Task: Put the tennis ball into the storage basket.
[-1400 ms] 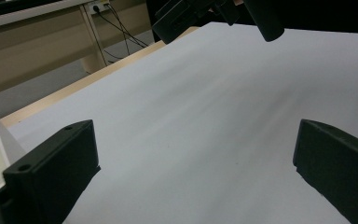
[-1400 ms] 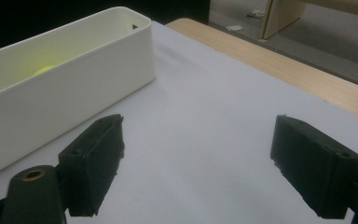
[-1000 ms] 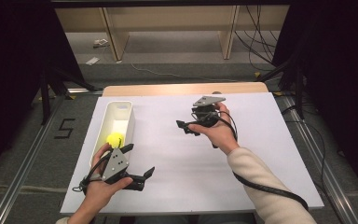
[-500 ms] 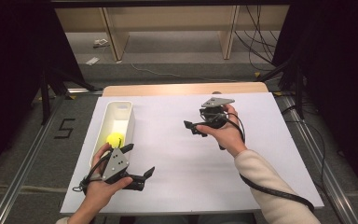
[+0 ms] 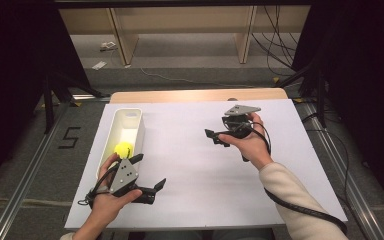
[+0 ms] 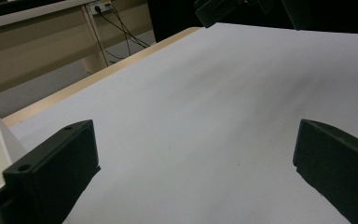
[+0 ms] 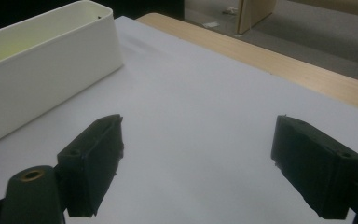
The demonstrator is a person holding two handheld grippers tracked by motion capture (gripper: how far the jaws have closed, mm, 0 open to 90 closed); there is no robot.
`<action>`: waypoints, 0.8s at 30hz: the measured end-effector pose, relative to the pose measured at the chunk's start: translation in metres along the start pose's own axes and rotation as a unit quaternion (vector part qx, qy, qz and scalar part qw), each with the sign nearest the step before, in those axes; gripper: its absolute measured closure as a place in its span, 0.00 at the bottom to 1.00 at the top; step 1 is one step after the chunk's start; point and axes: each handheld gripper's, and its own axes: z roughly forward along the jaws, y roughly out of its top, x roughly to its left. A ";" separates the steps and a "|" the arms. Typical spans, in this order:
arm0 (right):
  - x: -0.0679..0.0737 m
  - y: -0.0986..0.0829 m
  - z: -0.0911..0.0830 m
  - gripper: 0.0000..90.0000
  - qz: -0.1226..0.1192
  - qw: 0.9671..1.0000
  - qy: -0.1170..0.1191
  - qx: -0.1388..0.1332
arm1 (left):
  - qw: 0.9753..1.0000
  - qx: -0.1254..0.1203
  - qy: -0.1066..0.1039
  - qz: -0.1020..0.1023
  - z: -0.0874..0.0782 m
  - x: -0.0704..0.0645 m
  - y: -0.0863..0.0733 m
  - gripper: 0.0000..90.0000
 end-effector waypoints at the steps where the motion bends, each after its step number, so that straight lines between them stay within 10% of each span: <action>1: -0.001 -0.001 -0.001 0.20 0.000 1.000 -0.001 0.001 | 1.000 0.000 0.000 0.000 0.000 0.000 0.000 0.00; 24: -0.014 -0.014 -0.021 0.20 0.010 1.000 -0.019 -0.001 | 1.000 0.000 0.001 -0.001 0.001 0.001 0.000 0.00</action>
